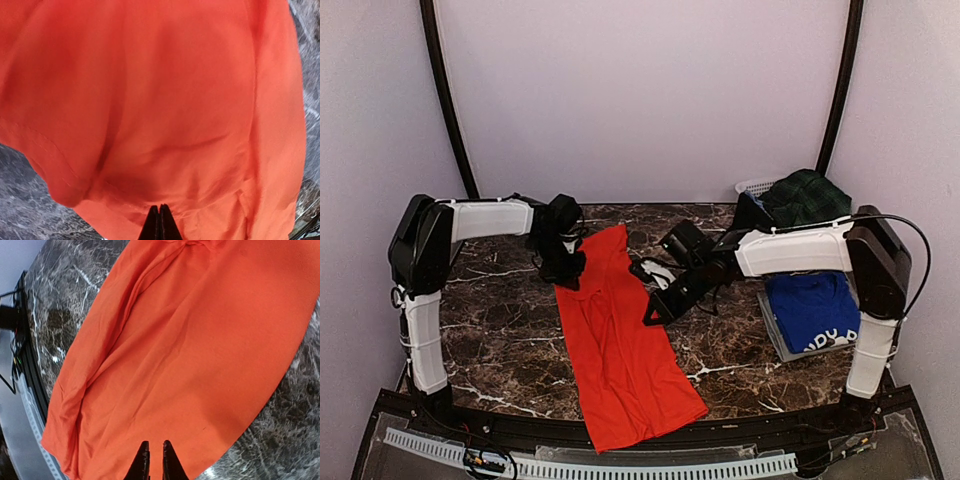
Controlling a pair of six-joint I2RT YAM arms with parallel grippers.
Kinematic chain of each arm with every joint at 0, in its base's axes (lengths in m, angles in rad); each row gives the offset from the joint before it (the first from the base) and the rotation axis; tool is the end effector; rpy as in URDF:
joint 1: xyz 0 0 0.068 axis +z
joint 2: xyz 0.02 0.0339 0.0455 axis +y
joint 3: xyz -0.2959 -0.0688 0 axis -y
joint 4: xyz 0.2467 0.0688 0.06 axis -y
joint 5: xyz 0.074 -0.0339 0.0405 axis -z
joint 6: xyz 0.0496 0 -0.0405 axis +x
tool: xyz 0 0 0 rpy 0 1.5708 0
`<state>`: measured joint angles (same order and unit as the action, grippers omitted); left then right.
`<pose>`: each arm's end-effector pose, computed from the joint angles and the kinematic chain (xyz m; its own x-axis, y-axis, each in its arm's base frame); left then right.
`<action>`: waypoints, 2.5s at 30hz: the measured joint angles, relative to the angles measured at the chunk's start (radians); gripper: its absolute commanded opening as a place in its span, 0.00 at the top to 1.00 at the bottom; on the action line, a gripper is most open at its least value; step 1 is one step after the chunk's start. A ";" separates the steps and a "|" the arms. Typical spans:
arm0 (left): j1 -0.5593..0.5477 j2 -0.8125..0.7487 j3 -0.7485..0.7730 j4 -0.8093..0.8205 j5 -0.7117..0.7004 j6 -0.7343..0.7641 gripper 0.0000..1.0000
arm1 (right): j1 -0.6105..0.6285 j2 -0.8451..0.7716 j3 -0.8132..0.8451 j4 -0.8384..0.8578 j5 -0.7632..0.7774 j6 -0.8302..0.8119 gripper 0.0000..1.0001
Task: Fold and stack the mixed laundry pile
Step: Rotate the rectangle-folded T-shirt at the center of the board, then move the rectangle-folded T-shirt to the center of the board.
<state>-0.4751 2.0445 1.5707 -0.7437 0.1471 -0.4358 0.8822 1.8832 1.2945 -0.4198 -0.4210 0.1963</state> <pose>0.3919 -0.2098 0.2022 -0.9664 0.0275 -0.2556 0.0989 0.9576 -0.2707 0.2468 0.3318 0.2071 -0.6917 -0.5604 -0.4555 -0.7221 0.5312 0.4431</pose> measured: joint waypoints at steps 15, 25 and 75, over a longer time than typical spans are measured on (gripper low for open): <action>0.014 0.140 0.102 0.066 -0.076 -0.028 1.00 | 0.064 0.124 -0.058 0.055 -0.080 0.021 1.00; 0.063 0.385 0.499 0.045 -0.011 0.035 0.91 | 0.059 0.218 0.069 0.120 -0.114 0.092 0.84; -0.781 -0.284 -0.578 0.433 0.009 0.129 0.83 | -0.481 0.622 0.774 0.060 -0.160 0.186 0.55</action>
<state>-1.2560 1.7607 0.9928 -0.3103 0.1562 -0.3065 0.4011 2.5053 2.0689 -0.3603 -0.5812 0.3824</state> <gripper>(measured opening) 0.113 0.446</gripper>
